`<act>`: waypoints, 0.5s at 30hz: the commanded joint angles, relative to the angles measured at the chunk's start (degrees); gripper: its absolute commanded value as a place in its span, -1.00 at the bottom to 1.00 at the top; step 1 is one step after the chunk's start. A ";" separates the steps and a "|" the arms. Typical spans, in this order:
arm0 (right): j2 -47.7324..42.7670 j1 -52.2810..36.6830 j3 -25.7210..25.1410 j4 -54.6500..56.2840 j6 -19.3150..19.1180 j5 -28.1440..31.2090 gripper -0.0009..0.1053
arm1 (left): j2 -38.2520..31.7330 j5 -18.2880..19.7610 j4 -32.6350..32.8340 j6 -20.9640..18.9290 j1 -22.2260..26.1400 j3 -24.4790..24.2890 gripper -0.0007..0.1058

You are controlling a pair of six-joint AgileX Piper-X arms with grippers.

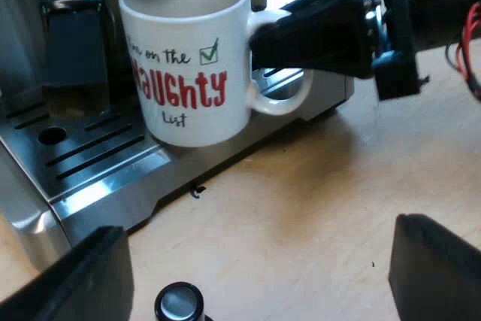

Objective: Place mug into machine

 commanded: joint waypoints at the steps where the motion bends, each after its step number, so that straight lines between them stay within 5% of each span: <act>1: 1.03 1.50 -1.08 -5.12 -0.82 2.64 -0.98 | -0.02 0.73 -0.60 0.28 -0.04 -0.11 0.36; 15: 7.61 2.10 -6.01 -9.32 -0.35 7.12 -0.98 | -0.02 0.73 -0.60 0.28 -0.04 -0.11 0.36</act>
